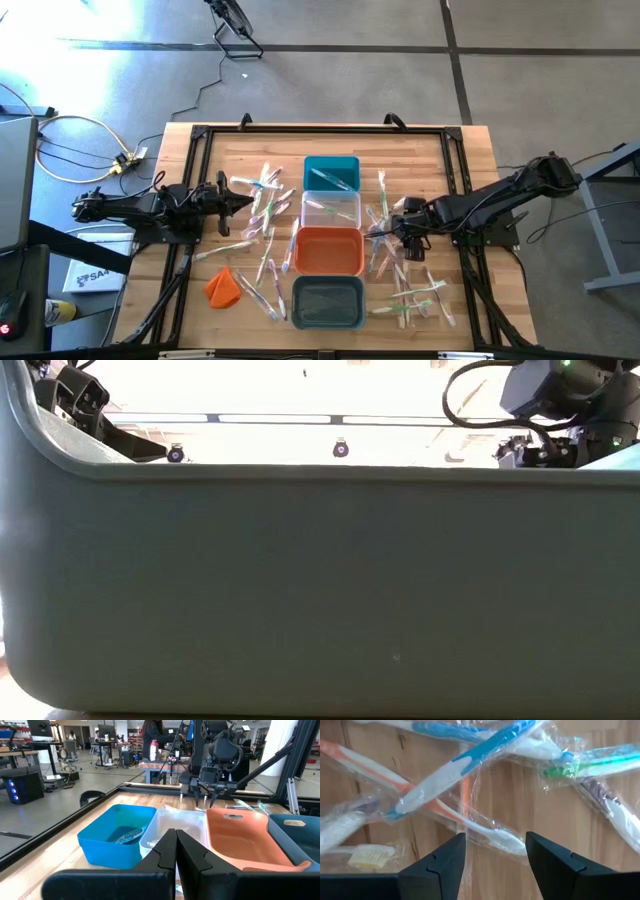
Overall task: Pick & Place Toothbrushes
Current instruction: Put the orange toothbrush into the orange bin
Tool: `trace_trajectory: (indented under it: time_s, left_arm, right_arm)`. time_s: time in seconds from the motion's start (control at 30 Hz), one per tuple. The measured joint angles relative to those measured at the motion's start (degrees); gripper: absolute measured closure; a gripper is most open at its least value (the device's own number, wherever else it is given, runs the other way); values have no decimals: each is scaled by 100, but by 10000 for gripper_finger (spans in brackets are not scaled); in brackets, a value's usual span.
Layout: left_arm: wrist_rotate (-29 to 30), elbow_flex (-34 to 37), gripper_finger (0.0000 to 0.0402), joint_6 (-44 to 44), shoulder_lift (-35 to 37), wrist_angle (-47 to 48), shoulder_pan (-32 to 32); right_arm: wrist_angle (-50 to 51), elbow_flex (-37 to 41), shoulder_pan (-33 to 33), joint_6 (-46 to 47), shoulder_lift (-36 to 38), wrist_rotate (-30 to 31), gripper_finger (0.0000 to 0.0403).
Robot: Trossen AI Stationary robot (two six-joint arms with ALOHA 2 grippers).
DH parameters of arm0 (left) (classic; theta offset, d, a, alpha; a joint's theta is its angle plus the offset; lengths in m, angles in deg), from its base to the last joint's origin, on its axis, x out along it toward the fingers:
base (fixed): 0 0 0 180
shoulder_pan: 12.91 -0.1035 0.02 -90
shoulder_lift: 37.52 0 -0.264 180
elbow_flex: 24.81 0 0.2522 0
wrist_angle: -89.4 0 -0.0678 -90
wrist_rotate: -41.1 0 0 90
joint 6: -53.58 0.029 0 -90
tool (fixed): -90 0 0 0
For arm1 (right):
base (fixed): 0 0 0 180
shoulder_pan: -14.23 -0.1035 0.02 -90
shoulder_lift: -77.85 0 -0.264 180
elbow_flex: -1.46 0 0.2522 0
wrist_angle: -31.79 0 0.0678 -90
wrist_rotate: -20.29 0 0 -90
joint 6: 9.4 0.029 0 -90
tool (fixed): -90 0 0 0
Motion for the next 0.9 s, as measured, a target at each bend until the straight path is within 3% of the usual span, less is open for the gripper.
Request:
trace_trajectory:
  time_s: [0.6, 0.9]
  left_arm:
    - [0, 0, 401, -2, 1, 1, -1]
    - [0, 1, 401, -2, 2, 2, -1]
  right_arm:
    - [-699, 428, -2, 721, 0, -259, 206]
    - [-752, 426, -2, 1340, -56, -439, 270]
